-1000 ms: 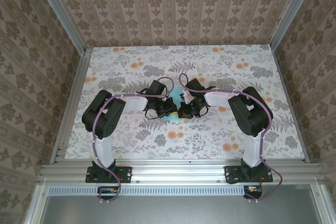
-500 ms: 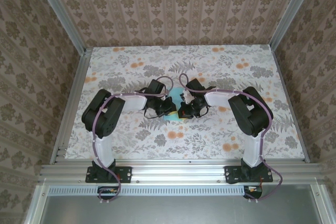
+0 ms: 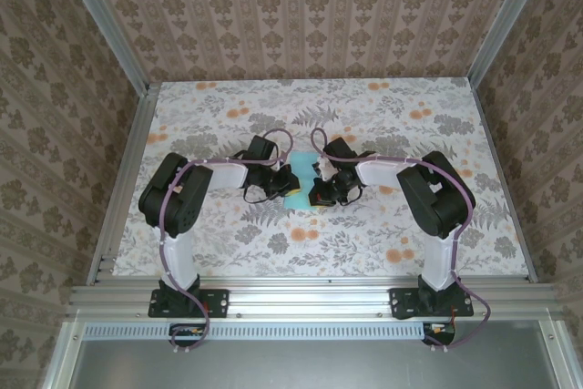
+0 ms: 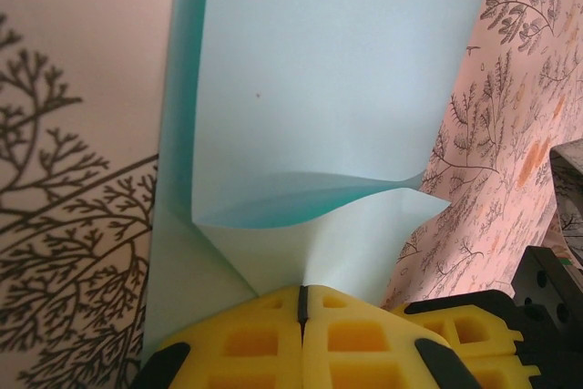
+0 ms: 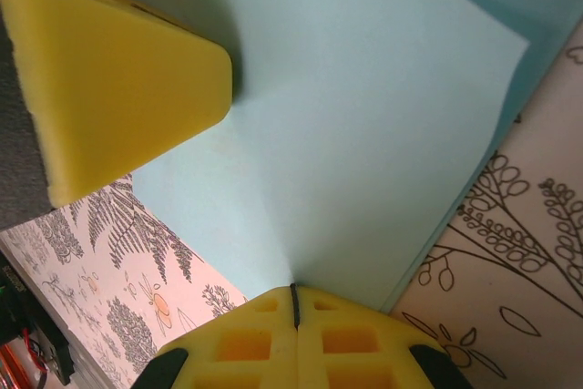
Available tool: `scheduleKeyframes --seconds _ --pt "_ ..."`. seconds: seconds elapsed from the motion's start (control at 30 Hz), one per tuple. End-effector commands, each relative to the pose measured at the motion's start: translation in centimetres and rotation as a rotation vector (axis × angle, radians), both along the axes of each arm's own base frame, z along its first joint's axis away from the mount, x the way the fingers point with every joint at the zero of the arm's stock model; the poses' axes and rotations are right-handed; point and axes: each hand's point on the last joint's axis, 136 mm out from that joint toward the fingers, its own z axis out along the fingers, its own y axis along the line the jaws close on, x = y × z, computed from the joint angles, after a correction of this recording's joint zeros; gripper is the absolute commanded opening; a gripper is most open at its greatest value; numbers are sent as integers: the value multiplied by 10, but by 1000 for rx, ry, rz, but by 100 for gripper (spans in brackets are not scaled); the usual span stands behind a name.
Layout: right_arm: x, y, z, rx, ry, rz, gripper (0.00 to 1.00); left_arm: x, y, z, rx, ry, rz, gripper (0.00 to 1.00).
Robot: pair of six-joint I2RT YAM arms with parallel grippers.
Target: Fold a paper plane with a square sheet of paper (pick it up from the middle)
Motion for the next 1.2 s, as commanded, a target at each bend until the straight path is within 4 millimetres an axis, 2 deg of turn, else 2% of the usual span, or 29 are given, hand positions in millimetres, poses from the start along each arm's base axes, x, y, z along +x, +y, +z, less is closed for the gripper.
scheduleKeyframes --seconds 0.0,0.3,0.33,0.4,0.77,0.87,0.97,1.07,1.1,1.17 --pt "-70 -68 -60 -337 244 1 0 27 60 -47 231 -9 160 6" --pt "-69 -68 -57 -335 234 8 0 41 59 -38 247 -26 161 6" --pt "-69 -68 -58 -337 236 8 0 48 69 -38 251 -22 190 6" --pt "-68 -68 -56 -334 228 9 0 51 69 -37 246 -27 199 6" --pt "-64 -63 -49 -310 213 12 0 61 69 -33 223 -43 201 6" --pt "-52 -50 -32 -249 177 2 1 57 68 -36 226 -30 187 5" --pt "-29 -28 3 -143 98 -13 3 48 67 -43 233 -10 165 4" --pt "5 -3 46 -28 -22 -35 4 39 66 -51 243 15 147 4" --pt "13 4 56 -2 -49 -38 4 36 65 -53 243 20 141 4" --pt "25 13 64 19 -77 -39 5 32 64 -57 248 30 135 4"
